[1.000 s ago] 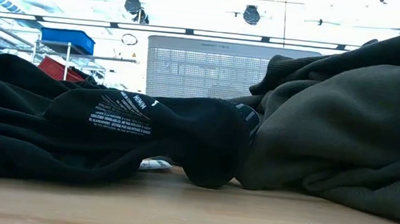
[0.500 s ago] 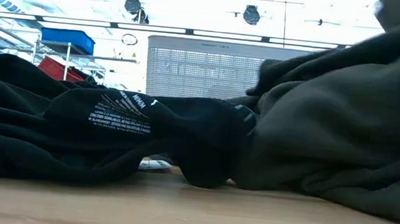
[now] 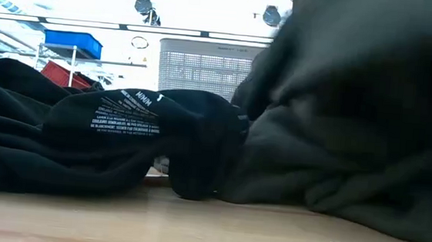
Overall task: Sort clothes
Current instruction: Put the brown shorts into the white bin
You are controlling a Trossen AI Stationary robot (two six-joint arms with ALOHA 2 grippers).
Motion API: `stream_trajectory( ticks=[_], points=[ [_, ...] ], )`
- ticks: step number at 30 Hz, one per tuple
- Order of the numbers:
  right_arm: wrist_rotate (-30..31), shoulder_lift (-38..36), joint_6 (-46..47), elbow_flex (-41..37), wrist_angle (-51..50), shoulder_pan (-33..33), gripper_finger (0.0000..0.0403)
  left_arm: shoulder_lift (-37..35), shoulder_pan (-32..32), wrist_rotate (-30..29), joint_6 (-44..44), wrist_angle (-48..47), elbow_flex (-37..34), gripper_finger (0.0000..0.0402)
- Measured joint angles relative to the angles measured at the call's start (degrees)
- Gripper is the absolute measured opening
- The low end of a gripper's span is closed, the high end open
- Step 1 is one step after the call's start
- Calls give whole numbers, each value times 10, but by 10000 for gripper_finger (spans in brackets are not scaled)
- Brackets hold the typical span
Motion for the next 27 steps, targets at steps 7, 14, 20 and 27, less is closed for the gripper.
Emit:
stream_trajectory(
  ticks=[7, 14, 20, 27],
  points=[
    [45, -2, 19, -1, -42, -44, 0, -6, -15, 127, -76, 55, 0, 77],
    [43, -1, 45, -1, -70, -67, 0, 25, -21, 126, -120, -2, 0, 77],
    [40, 0, 39, -1, -72, -66, 0, 75, -23, 118, -120, -4, 0, 77],
    [41, 0, 41, -1, -80, -65, 0, 125, -24, 99, -104, 96, 0, 77]
  ],
)
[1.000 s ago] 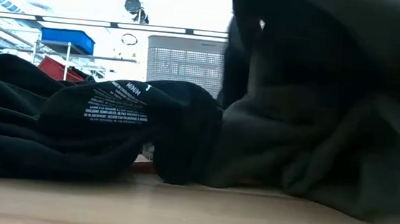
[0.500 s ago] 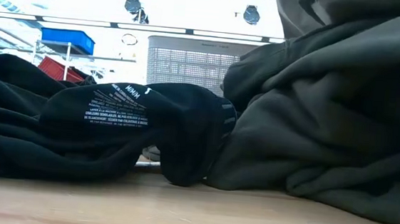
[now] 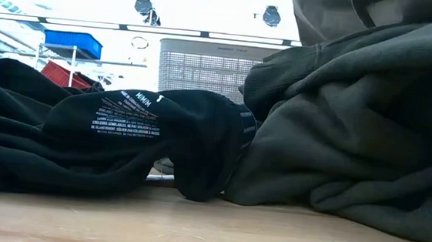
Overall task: Sort clothes
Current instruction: Put the brown shorts into the white bin
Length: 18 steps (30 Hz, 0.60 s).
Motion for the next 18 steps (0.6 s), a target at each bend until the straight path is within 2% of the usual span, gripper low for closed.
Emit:
stream_trajectory(
  ticks=[5, 11, 13, 15, 18],
  points=[
    [0, 0, 14, 0, -6, 0, 0, 27, 0, -3, 14, 74, 0, 77],
    [3, 0, 19, 0, -6, 0, 0, 53, -5, 18, 17, 89, 0, 74],
    [3, 0, 19, 0, -6, 0, 0, 56, -12, 15, 18, 89, 0, 56],
    [3, 0, 19, 0, -6, -1, 0, 54, -19, -5, 19, 87, 1, 21],
    [4, 0, 13, 0, -1, -1, 0, 33, -30, -37, 25, 82, 13, 12]
  ],
)
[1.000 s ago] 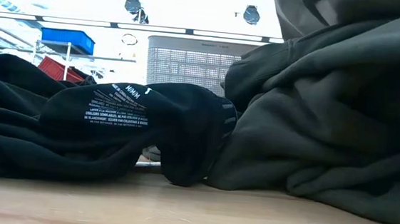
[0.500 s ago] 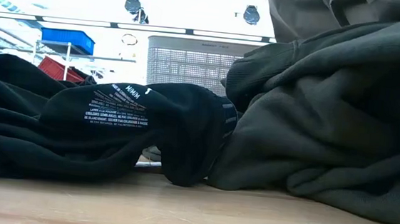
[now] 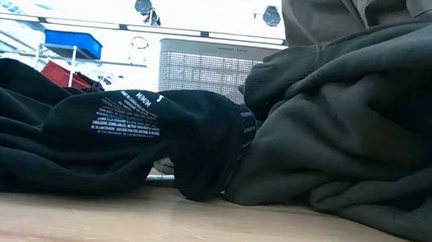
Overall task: Sort clothes
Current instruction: Put the brown shorts into the white bin
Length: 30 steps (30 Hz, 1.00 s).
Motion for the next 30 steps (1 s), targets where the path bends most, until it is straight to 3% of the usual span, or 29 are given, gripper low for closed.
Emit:
stream_trajectory(
  ticks=[4, 8, 12, 17, 20, 23, 30],
  points=[
    [0, 0, -91, 0, 72, 0, 0, -62, -19, -24, 45, 1, 16, 6],
    [-8, 0, -265, 0, 216, 0, 0, -146, -44, -80, 92, 0, 38, 5],
    [-63, 0, -401, 0, 364, -19, 0, -219, -72, -171, 151, 2, 74, 4],
    [-127, 0, -473, 0, 476, -87, 0, -278, -83, -252, 224, 1, 146, 3],
    [-226, 0, -452, 0, 498, -142, 0, -285, -76, -263, 242, -21, 203, 3],
    [-314, 5, -372, 1, 488, -197, 0, -278, -75, -272, 246, -79, 252, 3],
    [-424, 14, -180, 0, 254, -239, 0, -263, -93, -285, 188, -268, 267, 3]
  ],
)
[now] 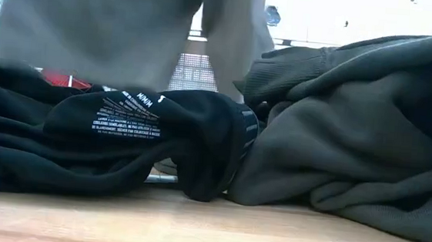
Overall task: Sort clothes
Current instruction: Put the brown shorts into the white bin
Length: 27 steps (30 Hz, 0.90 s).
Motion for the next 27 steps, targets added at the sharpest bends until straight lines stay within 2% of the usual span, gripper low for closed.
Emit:
stream_trajectory(
  ticks=[4, 7, 12, 14, 18, 22, 27],
  points=[
    [-35, 0, 87, 0, -133, 33, 0, 16, -29, -6, -68, -99, 0, 3],
    [-44, 0, 141, 0, -202, 79, 0, 42, -58, -16, -105, -123, -9, 3],
    [3, 2, 202, -25, -248, 161, 0, 113, -101, -24, -137, -126, -36, 3],
    [23, 3, 210, -45, -245, 182, 0, 146, -108, -36, -139, -126, -37, 3],
    [33, 2, 224, -106, -197, 191, 0, 196, -114, -101, -139, -111, -36, 3],
    [31, 3, 252, -203, -103, 179, 0, 218, -113, -104, -139, -108, -36, 3],
    [-12, 3, 325, -345, -7, 165, 0, 232, -114, -98, -158, -105, -36, 3]
  ],
)
